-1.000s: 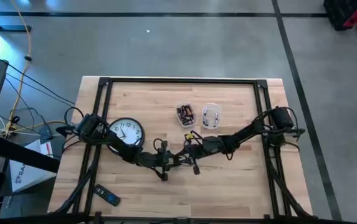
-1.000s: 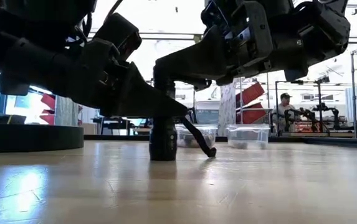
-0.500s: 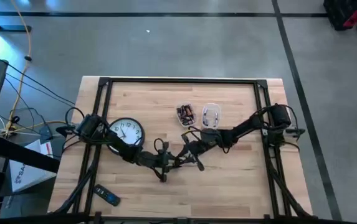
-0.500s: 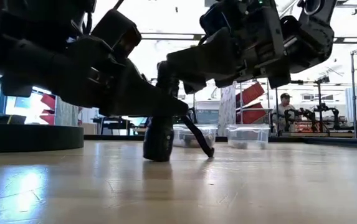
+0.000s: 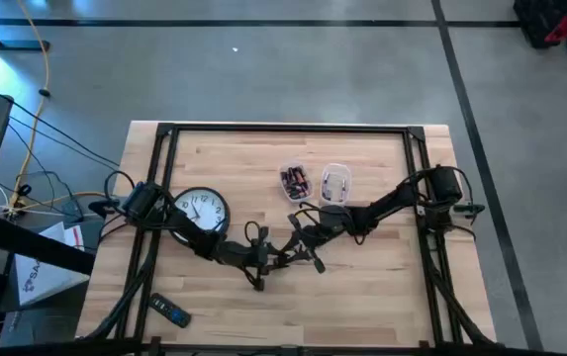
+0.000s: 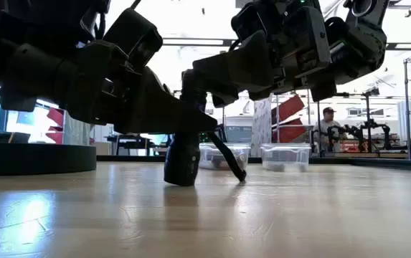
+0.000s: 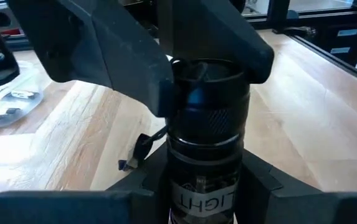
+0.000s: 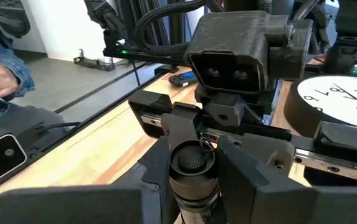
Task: Insert battery
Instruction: Close the lid of the black flashlight
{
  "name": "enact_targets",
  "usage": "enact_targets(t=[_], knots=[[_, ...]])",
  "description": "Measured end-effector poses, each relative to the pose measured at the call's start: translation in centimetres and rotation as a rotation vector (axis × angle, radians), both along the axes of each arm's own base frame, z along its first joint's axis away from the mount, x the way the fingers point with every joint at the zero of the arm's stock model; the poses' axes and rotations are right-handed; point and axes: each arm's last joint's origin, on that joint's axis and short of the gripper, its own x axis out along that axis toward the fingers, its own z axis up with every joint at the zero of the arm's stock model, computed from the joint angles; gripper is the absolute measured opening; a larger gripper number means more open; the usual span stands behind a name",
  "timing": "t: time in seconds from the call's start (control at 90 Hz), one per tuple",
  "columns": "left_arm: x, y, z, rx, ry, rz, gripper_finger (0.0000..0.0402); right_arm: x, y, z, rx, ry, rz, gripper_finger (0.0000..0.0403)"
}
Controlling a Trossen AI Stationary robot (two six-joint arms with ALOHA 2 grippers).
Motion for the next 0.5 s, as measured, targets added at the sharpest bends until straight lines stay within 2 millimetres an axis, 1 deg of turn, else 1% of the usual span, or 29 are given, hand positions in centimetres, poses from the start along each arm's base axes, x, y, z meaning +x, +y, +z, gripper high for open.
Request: enact_targets(t=[0.233,0.333,0.411,0.5], knots=[[-0.65,-0.02,-0.08,0.015,-0.023,0.034,0.0095,0.07,-0.13,-0.02,-0.019,0.000,-0.039,0.0071],[-0.58,0.13,-0.05,0.006,-0.027,0.045,0.0108,0.11,-0.27,-0.03,-0.022,0.000,-0.058,0.0071],[-0.31,0.24,0.84,-0.038,-0.089,0.064,0.0119,0.24,-0.45,0.06,-0.021,-0.003,-0.073,0.0071],[-0.31,0.25,0.52,-0.042,-0.106,0.074,0.0125,0.43,-0.46,0.19,-0.023,-0.004,-0.080,0.0071]])
